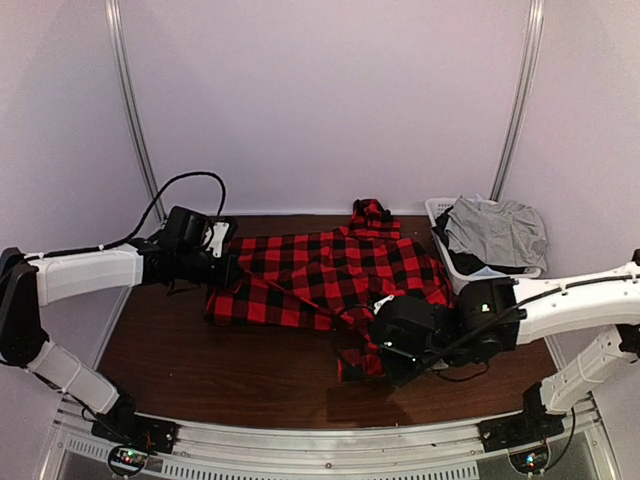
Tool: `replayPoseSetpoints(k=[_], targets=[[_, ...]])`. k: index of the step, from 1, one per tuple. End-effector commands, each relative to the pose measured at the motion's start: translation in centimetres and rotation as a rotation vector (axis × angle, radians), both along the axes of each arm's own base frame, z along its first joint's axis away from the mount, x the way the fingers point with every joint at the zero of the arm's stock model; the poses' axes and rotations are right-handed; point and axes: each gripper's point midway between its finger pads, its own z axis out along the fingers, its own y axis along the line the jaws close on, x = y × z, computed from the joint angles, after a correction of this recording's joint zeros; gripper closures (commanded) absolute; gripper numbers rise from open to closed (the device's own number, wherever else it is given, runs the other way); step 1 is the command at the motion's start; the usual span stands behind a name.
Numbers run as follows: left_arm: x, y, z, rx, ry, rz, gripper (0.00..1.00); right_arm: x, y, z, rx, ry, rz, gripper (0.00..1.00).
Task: Fold and stack the long sleeve shirts
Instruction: Pick up the sleeve from the center of the board, then fold the flattened shirt at the center of the board.
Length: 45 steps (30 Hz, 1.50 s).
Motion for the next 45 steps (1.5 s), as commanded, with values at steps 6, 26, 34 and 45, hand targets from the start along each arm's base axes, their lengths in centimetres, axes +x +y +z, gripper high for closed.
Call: replayPoseSetpoints(k=[6,26,34,45], targets=[[-0.9,1.6,0.9,0.025,-0.056,0.025,1.0,6.7,-8.2,10.8,0.001,-0.212,-0.192,1.0],[-0.2,2.2,-1.5,0.114,-0.013,0.051,1.0,28.5,-10.7,20.0,-0.032,-0.59,-0.323,1.0],[0.1,2.3,-2.9,0.127,0.015,0.069,1.0,35.9,-6.6,18.7,-0.104,-0.668,-0.184,1.0],[1.5,3.0,-4.8,0.192,0.026,0.114,1.0,40.5,-3.9,11.7,-0.215,-0.585,-0.082,0.89]])
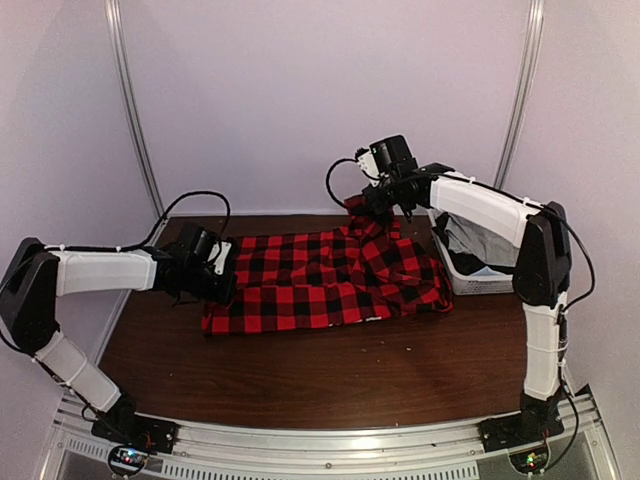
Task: Fold and stack the long sleeve shirts
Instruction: Fold the flattened shirt at the center of the board, then move the 1/3-folded shirt to the center of the board.
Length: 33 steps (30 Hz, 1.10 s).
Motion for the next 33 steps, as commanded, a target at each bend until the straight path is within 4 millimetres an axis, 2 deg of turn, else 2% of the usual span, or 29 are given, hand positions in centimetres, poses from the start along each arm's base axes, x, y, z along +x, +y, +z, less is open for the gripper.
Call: replayPoseSetpoints(k=[1,5,7,10,12,13,15,18,21,25,28,33], targets=[[2.1,0.2,0.4,0.034,-0.056,0.041,1.0,0.8,0.1,-0.4,-0.032,-0.003,0.012,0.88],[3.1,0.4,-0.5,0.079,-0.049,0.051,1.0,1.2,-1.2,-2.4,-0.072,0.024,-0.043,0.81],[3.6,1.0,-0.9,0.121,-0.05,0.077,1.0,1.5,-2.5,-2.8,-0.084,0.029,-0.097,0.71],[4.6,2.4,-1.1,0.199,-0.06,0.141,0.88,1.2,-3.9,-2.2,-0.09,0.027,-0.17,0.54],[5.0,3.5,-0.9,0.249,-0.076,0.196,0.79,0.2,-4.4,-2.1,-0.068,0.04,-0.195,0.47],[5.2,4.0,-0.6,0.266,-0.087,0.22,0.75,-0.7,-4.8,-2.9,-0.065,0.064,-0.201,0.43],[5.5,5.0,0.4,0.294,-0.124,0.268,0.58,-2.9,-4.9,-3.6,-0.037,0.089,-0.193,0.39],[5.6,5.6,1.9,0.302,-0.158,0.298,0.42,-6.6,-4.2,-5.4,0.034,0.134,-0.136,0.36],[5.0,4.0,3.4,0.199,-0.179,0.239,0.37,-10.2,-3.7,-7.5,0.136,0.216,-0.098,0.35],[2.4,-0.7,3.9,0.004,-0.162,0.055,0.32,-14.2,-3.3,-9.5,0.218,0.3,-0.054,0.37],[0.8,-3.0,3.0,-0.049,-0.146,-0.018,0.32,-16.5,-3.3,-10.4,0.247,0.345,-0.037,0.38],[-0.8,-5.4,0.2,-0.137,-0.072,-0.082,0.32,-18.6,-4.0,-13.3,0.254,0.41,-0.041,0.42]])
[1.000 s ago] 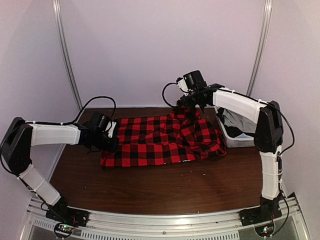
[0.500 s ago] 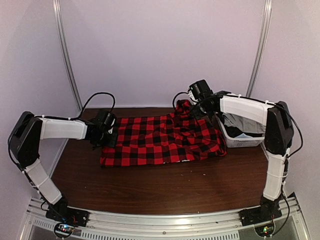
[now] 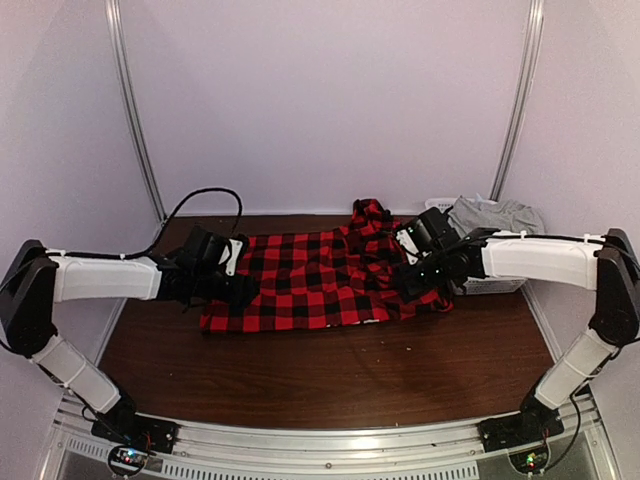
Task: Fold and stack the long sleeve shirts
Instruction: Move the 1/3-folded shirt to the center of the board.
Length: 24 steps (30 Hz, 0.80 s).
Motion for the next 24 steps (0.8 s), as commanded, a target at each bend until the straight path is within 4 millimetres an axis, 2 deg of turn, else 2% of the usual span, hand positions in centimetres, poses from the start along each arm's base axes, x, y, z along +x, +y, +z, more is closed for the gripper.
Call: replayPoseSetpoints(k=[1,3,6,9,12,15,19,24], targets=[[-1.3,-3.0,-2.1,-0.125,0.062,-0.085,0.32,-1.3,0.4,-1.9,0.062,0.05,-0.01,0.42],[-1.9,-3.7,-3.3,-0.12,0.083,-0.1,0.32,-1.3,0.0,-3.3,0.036,0.074,-0.024,0.43],[-3.1,-3.6,-5.7,-0.089,0.142,-0.094,0.32,-0.5,-0.7,-5.2,0.01,0.104,-0.052,0.43],[-4.4,-2.6,-8.1,-0.059,0.21,-0.064,0.32,0.2,-1.6,-6.7,-0.003,0.132,-0.084,0.43],[-5.7,-1.2,-9.6,-0.019,0.261,-0.032,0.33,-0.2,-2.1,-7.9,-0.014,0.167,-0.095,0.44],[-6.8,-0.1,-10.4,-0.007,0.295,-0.002,0.33,-1.6,-2.4,-9.4,-0.005,0.214,-0.097,0.44],[-8.3,1.2,-10.9,-0.015,0.325,0.048,0.33,-4.6,-3.2,-11.6,0.004,0.296,-0.101,0.45],[-9.3,3.2,-10.8,0.009,0.32,0.116,0.32,-8.6,-3.0,-12.7,0.035,0.367,-0.083,0.46]])
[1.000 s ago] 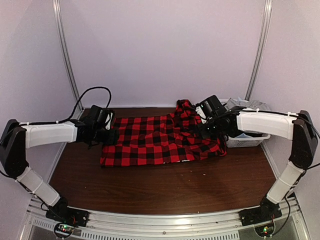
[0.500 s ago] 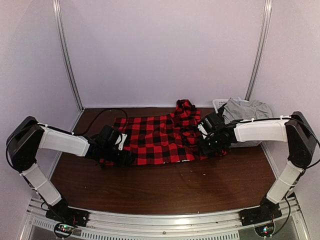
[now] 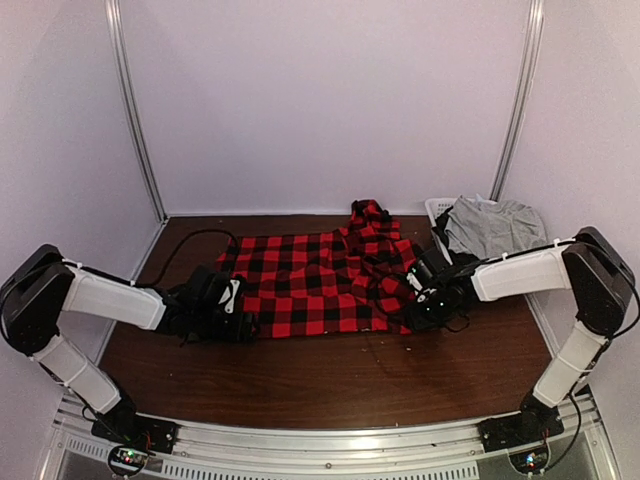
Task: Fold and stack the long sleeve shirts
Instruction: Move the 1/3-folded shirt to the center of the board.
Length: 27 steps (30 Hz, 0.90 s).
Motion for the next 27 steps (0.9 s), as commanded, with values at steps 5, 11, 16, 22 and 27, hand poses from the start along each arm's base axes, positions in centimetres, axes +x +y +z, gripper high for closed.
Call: replayPoseSetpoints(k=[5,11,16,22,27], targets=[[-4.5,4.3,-2.8,0.102,0.156,0.088,0.32,-8.1,0.1,-2.5,0.03,0.173,0.015,0.46],[-7.0,4.4,-2.4,0.106,0.188,0.073,0.32,-12.7,0.0,-2.6,0.031,0.218,0.008,0.45],[-9.0,5.1,-1.9,0.118,0.209,0.087,0.33,-14.0,-0.9,-1.3,0.045,0.212,-0.042,0.44],[-9.4,5.3,0.6,0.033,0.152,0.141,0.33,-12.1,-1.2,2.9,0.065,0.094,-0.113,0.41],[-6.2,3.5,5.6,-0.023,-0.012,0.127,0.31,-8.2,0.1,8.0,0.066,-0.073,-0.093,0.34]])
